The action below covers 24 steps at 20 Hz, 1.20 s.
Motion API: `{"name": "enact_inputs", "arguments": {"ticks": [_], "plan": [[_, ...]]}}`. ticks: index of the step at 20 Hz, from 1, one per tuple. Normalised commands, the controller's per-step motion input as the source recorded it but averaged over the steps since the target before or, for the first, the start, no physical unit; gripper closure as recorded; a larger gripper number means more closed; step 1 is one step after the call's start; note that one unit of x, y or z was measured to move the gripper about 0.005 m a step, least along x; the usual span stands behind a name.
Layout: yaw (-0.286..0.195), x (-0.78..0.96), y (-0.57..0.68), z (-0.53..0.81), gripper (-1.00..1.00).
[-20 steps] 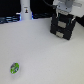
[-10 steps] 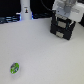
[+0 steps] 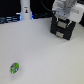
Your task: Open the kcup holder, insert the kcup into the holder, and close the kcup holder
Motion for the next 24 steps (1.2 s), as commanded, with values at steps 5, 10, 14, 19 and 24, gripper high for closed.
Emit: {"name": "enact_inputs", "arguments": {"ticks": [5, 10, 14, 19, 24], "plan": [[-0.042, 0.95, -0.24, 0.19, 1.0], [-0.056, 0.95, -0.25, 0.16, 1.0], [-0.063, 0.96, -0.28, 0.13, 1.0], [-0.066, 0.96, -0.31, 0.15, 1.0], [-0.071, 0.94, -0.34, 0.14, 1.0]]}}
